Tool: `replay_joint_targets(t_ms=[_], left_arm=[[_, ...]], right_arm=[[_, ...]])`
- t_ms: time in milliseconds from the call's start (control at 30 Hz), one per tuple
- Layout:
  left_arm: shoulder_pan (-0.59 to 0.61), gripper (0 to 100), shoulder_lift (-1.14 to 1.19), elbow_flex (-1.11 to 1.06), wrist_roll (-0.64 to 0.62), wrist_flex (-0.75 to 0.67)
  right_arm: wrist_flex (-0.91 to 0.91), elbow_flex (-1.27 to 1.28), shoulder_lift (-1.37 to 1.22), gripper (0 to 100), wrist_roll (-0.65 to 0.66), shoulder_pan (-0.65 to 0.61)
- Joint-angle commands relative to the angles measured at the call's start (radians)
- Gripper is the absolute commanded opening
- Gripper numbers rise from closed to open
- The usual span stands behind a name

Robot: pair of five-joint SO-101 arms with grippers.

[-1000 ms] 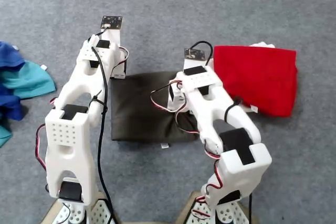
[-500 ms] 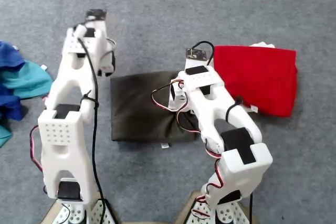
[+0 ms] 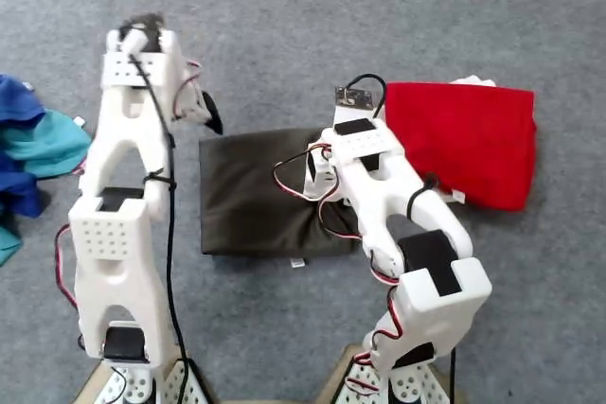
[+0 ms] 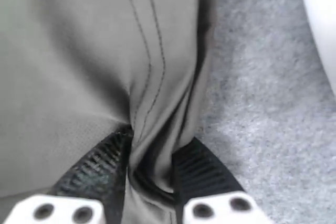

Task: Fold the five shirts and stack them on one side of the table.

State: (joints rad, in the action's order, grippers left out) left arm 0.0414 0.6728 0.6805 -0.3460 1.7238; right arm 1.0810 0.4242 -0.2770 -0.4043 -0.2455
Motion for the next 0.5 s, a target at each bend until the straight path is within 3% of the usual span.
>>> replay_joint_targets(t_ms=[0,333,467], left_arm=[[-0.019,31,0.026,0.021,-0.023,-0.003],[-0.027,30,0.221,0.019,-0.026,-0.118],[-0.028,29,0.269,0.061,-0.106,-0.112]], right_arm=[[-0.012,0.010,-0.084,1.4,0.006,0.026],[-0.014,0.010,-0.084,1.4,0.006,0.026],[-0.014,0.010,-0.084,1.4,0.006,0.026]])
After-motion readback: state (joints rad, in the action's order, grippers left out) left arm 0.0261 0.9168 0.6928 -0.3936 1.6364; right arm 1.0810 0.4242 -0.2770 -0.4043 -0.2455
